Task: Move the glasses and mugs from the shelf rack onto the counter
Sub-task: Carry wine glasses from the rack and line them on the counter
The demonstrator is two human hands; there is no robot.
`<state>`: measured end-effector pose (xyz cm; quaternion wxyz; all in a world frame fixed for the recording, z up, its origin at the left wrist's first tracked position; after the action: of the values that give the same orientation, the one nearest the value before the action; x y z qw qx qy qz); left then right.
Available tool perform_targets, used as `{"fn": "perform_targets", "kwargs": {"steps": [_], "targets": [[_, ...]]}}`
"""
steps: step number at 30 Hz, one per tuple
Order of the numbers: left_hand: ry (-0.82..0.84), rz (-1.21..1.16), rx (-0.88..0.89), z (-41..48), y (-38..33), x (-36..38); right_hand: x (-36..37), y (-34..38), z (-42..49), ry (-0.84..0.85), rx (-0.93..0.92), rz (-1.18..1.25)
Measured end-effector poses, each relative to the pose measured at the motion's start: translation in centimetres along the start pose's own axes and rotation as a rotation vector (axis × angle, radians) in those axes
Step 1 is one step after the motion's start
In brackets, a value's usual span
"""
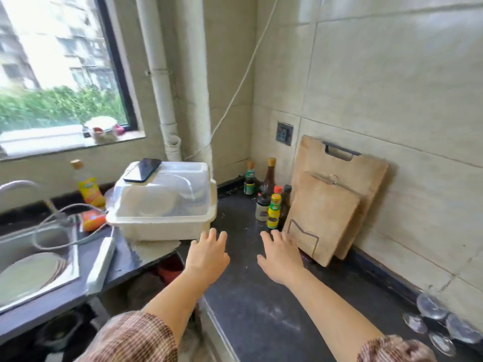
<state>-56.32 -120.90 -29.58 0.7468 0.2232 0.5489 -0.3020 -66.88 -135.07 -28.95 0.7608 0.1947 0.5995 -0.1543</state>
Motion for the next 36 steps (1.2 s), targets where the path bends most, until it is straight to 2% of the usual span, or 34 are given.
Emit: {"fn": "perform_targets", "kwargs": {"steps": [6,12,21,29,36], "targets": [[-0.075,0.119,-0.206,-10.0,17.4,-6.4,-1.3,21.4,-2.1,-0.028,-0.267,-0.01],[-0.073,0.236,-0.418,-22.3,33.8,-12.8,-1.9,42.1,-6.5,-0.063,-0.502,0.043],[-0.075,0.371,-0.776,-36.9,53.9,-20.7,-4.2,67.9,-11.0,-0.106,-0.847,0.178],[-0.178,0.468,-0.952,-41.7,70.7,-26.9,-6.1,87.7,-9.7,-0.185,-1.023,0.278],[-0.218,0.473,-0.964,-40.2,84.5,-31.7,-8.8,102.9,-5.3,-0.227,-1.059,0.349]]}}
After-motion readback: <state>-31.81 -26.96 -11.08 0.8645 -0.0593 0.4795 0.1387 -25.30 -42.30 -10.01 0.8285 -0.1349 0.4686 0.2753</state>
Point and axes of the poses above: each hand's wrist, its own z-axis towards the middle knuckle, its own x-axis out of the palm, y = z × x, the point moved 2 cm from there along z, towards the middle knuckle, and after that the axes turned 10 degrees about -y, right-handed, at the moved point
